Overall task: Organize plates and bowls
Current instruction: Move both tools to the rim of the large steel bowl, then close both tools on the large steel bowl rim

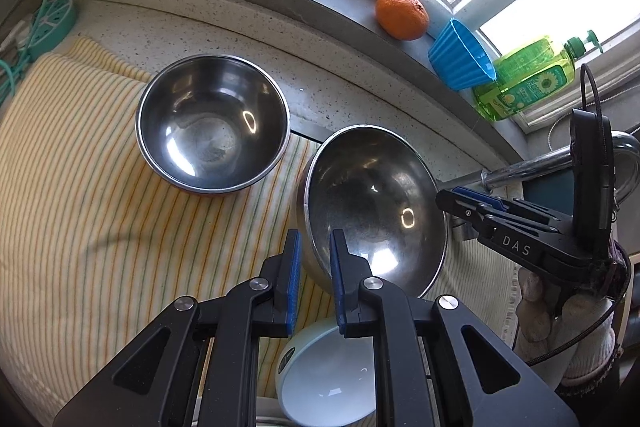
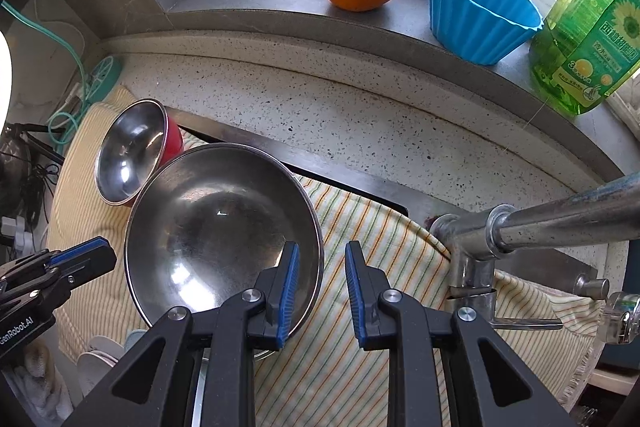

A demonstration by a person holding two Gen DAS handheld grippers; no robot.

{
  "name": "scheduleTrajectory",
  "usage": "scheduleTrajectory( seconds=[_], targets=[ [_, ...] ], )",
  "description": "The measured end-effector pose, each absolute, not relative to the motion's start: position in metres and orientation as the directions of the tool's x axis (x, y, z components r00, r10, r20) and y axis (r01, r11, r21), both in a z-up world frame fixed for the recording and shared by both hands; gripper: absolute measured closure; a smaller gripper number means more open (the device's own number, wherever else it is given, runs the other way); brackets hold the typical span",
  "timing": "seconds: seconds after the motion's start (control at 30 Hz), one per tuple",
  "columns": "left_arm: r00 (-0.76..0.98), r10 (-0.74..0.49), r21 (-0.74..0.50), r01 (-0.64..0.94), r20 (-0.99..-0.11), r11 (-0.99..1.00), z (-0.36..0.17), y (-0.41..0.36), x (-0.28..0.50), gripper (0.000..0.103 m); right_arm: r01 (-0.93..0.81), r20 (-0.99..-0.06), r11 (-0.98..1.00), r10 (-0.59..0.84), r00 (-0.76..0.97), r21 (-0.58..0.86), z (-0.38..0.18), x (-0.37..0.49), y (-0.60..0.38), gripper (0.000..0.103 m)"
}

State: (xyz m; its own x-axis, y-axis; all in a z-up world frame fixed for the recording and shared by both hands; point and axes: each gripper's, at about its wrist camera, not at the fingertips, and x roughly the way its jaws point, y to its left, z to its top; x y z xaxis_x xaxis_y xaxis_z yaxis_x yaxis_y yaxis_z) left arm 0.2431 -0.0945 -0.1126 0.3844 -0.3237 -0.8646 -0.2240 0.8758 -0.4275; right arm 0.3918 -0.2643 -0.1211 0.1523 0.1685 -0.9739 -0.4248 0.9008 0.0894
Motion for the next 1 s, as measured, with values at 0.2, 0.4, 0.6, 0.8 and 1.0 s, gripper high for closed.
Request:
scheduleTrajectory(
  seconds=[0.2, 0.4, 0.6, 0.8, 1.0],
  targets=[
    [0.367, -0.318, -0.413, -0.218, -0.874, 0.884, -0.120, -0.098, 0.249, 0.090, -0.408, -0.976, 0.908, 0.164, 0.143, 0.093, -0.126, 0.396, -0.268, 0.082],
    [0.353, -0.317, -0.411, -0.235, -0.880, 0.881, -0.129, -0.099, 0.253, 0.091, -0.407, -0.978, 0.909, 0.159, 0.134, 0.092, -0.131, 0.397, -0.266, 0.084],
    [0.357, -0.309, -0.403, -0.229, -0.881, 0.886, -0.130, -0.100, 0.256, 0.091, -0.416, -0.981, 0.904, 0.157, 0.115, 0.096, -0.137, 0.397, -0.262, 0.094],
    [0.362, -0.297, -0.391, -0.221, -0.883, 0.894, -0.132, -0.100, 0.257, 0.094, -0.430, -0.981, 0.899, 0.147, 0.124, 0.080, -0.136, 0.394, -0.257, 0.099],
    [0.367, -0.305, -0.402, -0.222, -0.879, 0.888, -0.132, -0.099, 0.258, 0.094, -0.421, -0.981, 0.904, 0.144, 0.127, 0.078, -0.136, 0.392, -0.258, 0.099]
  ],
)
